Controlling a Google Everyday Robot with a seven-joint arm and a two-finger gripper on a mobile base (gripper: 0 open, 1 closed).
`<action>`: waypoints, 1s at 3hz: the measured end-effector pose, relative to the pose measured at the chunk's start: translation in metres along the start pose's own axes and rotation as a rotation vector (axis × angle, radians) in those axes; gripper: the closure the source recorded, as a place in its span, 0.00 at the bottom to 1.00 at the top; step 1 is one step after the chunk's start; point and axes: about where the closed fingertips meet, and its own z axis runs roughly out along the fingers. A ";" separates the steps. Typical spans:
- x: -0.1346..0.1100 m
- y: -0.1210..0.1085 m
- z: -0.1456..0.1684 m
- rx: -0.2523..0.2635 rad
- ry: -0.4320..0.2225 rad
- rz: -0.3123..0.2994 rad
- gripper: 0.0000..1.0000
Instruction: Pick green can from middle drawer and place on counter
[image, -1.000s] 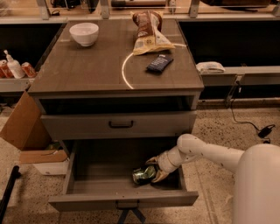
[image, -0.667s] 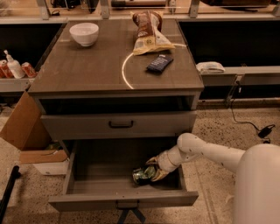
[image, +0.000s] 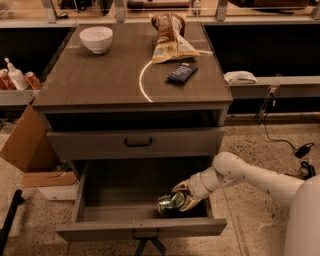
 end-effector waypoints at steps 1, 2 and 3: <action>-0.017 0.014 -0.075 0.015 0.005 -0.010 1.00; -0.017 0.014 -0.075 0.015 0.005 -0.010 1.00; -0.028 0.010 -0.093 0.029 0.012 -0.028 1.00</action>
Offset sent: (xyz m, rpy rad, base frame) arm -0.0164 -0.0720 0.1066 -0.0196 -0.0521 -0.0197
